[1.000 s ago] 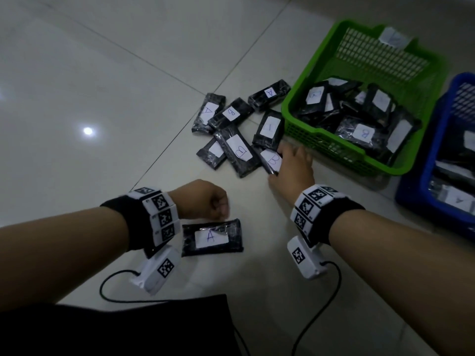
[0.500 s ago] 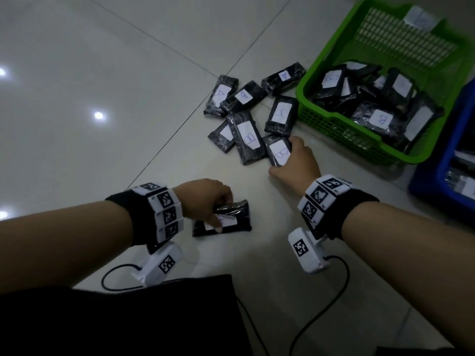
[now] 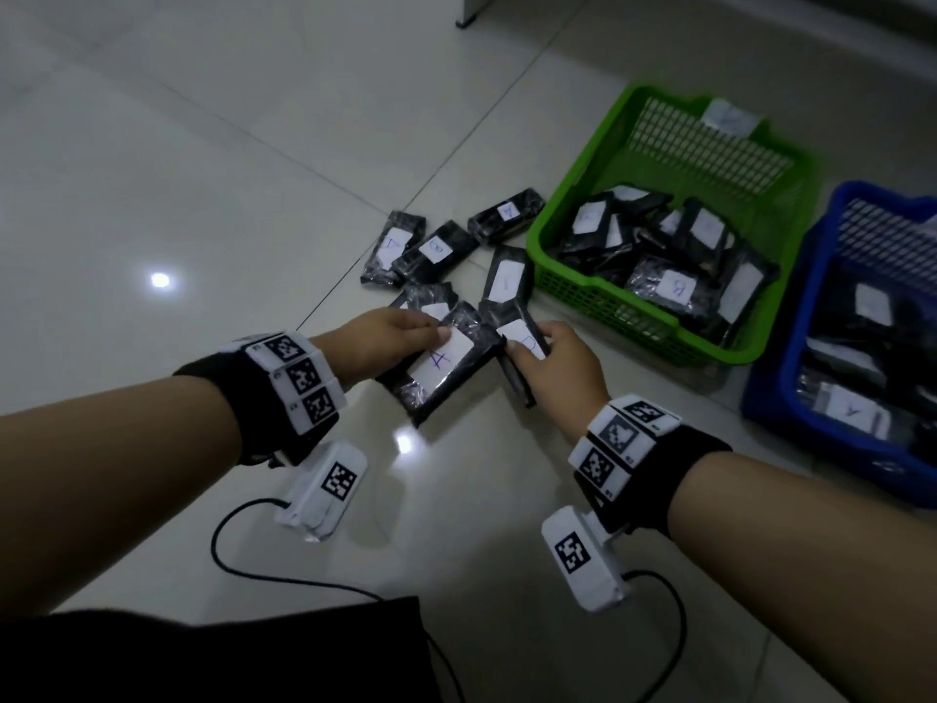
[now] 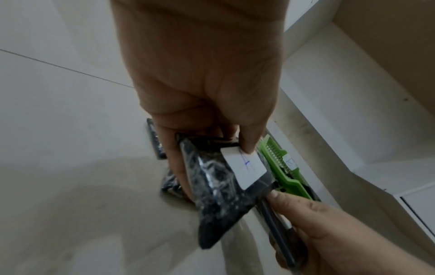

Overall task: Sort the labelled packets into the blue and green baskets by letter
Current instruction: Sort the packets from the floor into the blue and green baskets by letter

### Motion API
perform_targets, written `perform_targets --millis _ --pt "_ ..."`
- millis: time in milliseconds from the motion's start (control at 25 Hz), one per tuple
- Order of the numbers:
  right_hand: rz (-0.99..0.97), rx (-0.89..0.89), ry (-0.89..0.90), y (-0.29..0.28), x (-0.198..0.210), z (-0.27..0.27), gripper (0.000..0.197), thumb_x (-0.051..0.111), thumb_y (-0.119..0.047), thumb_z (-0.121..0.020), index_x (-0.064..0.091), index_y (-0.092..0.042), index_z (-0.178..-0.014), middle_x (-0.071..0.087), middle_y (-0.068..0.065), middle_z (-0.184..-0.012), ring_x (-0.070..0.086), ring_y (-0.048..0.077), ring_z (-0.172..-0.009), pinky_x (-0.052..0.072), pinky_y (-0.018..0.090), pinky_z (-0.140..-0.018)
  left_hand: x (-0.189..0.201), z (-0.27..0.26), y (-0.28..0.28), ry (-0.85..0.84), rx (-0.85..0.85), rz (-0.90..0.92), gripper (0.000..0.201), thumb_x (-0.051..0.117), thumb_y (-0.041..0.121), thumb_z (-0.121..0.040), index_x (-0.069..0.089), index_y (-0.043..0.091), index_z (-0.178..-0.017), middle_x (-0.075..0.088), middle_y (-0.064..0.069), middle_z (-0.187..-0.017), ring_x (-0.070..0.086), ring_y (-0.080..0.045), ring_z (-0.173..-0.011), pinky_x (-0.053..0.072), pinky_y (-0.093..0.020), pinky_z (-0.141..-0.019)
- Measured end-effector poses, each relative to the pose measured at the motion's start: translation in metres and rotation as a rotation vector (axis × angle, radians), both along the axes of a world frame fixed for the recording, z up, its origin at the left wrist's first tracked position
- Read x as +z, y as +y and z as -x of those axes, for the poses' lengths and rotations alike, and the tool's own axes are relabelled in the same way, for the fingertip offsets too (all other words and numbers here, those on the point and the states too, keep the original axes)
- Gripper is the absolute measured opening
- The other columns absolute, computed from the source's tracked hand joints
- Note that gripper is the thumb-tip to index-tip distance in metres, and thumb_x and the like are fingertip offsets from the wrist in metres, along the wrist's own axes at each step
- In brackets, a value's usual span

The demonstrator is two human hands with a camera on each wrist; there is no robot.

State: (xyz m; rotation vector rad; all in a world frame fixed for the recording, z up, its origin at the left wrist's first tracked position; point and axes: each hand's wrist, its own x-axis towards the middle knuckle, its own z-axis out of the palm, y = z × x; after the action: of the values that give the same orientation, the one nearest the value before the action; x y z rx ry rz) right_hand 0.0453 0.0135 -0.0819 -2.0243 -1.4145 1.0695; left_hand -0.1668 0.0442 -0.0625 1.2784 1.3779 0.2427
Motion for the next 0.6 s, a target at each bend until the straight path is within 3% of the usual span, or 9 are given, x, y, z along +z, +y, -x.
perform_targets --millis 80,160,240,320,360,440,520,600 --pt "-0.017 -0.037 0.066 0.004 0.009 -0.01 0.031 0.057 -0.028 -0.092 0.056 -0.016 -0.121 0.064 -0.002 -0.105 0.058 0.012 -0.09 0.041 0.021 -0.068 0.006 -0.013 0.012 -0.064 0.057 0.001 0.029 0.059 0.039 -0.088 0.069 0.014 -0.1 0.069 -0.017 -0.097 0.062 -0.025 -0.086 0.051 -0.044 -0.086" --pt "-0.046 -0.082 0.13 0.008 0.02 -0.021 0.027 0.054 -0.023 -0.095 0.054 -0.017 -0.121 0.062 -0.004 -0.105 0.058 0.012 -0.087 0.045 0.019 -0.067 0.015 -0.03 0.022 -0.112 0.095 -0.009 0.026 0.059 0.034 -0.089 0.069 0.013 -0.099 0.067 -0.01 -0.084 0.059 -0.023 -0.076 0.05 -0.033 -0.071" --pt "-0.058 -0.104 0.166 0.013 0.032 -0.035 0.024 0.051 -0.022 -0.096 0.054 -0.02 -0.119 0.065 0.0 -0.108 0.063 0.019 -0.088 0.055 0.034 -0.073 0.024 -0.048 0.032 -0.158 0.121 -0.024 0.017 0.058 0.026 -0.09 0.067 0.012 -0.093 0.061 0.003 -0.059 0.053 -0.016 -0.055 0.043 -0.018 -0.052" --pt "-0.028 -0.068 0.162 0.018 0.048 -0.052 0.024 0.049 -0.021 -0.097 0.052 -0.021 -0.12 0.064 0.003 -0.105 0.065 0.024 -0.083 0.058 0.041 -0.068 0.038 -0.067 0.043 -0.186 0.102 -0.041 0.011 0.055 0.017 -0.091 0.065 0.012 -0.09 0.053 0.01 -0.047 0.045 -0.009 -0.044 0.035 -0.014 -0.04" --pt "-0.016 -0.04 0.16 0.02 0.058 -0.064 0.025 0.048 -0.021 -0.097 0.05 -0.022 -0.122 0.063 0.003 -0.102 0.064 0.025 -0.078 0.058 0.04 -0.062 0.047 -0.079 0.049 -0.208 0.082 -0.04 0.009 0.055 0.014 -0.091 0.064 0.012 -0.088 0.053 0.008 -0.05 0.045 -0.009 -0.046 0.035 -0.015 -0.041" --pt "-0.015 0.017 0.144 0.024 0.081 -0.091 0.026 0.047 -0.019 -0.097 0.049 -0.022 -0.123 0.062 0.005 -0.102 0.065 0.029 -0.077 0.058 0.041 -0.058 0.069 -0.103 0.062 -0.259 0.015 -0.012 0.009 0.059 0.012 -0.084 0.063 0.006 -0.09 0.057 -0.009 -0.07 0.05 -0.02 -0.063 0.037 -0.022 -0.054" --pt "-0.046 0.028 0.089 0.027 0.108 -0.126 0.027 0.049 -0.018 -0.096 0.049 -0.021 -0.123 0.062 0.006 -0.103 0.066 0.031 -0.083 0.059 0.046 -0.064 0.088 -0.134 0.076 -0.277 -0.101 0.022 0.037 0.059 0.014 -0.074 0.058 0.0 -0.107 0.054 -0.017 -0.093 0.046 -0.029 -0.08 0.037 -0.03 -0.063" --pt "-0.062 -0.035 0.064 0.029 0.13 -0.171 0.028 0.05 -0.016 -0.095 0.049 -0.021 -0.123 0.061 0.004 -0.098 0.066 0.03 -0.082 0.06 0.041 -0.062 0.106 -0.177 0.087 -0.265 -0.205 0.013 0.048 0.058 0.014 -0.07 0.054 0.0 -0.116 0.054 -0.019 -0.096 0.049 -0.03 -0.08 0.039 -0.031 -0.063"
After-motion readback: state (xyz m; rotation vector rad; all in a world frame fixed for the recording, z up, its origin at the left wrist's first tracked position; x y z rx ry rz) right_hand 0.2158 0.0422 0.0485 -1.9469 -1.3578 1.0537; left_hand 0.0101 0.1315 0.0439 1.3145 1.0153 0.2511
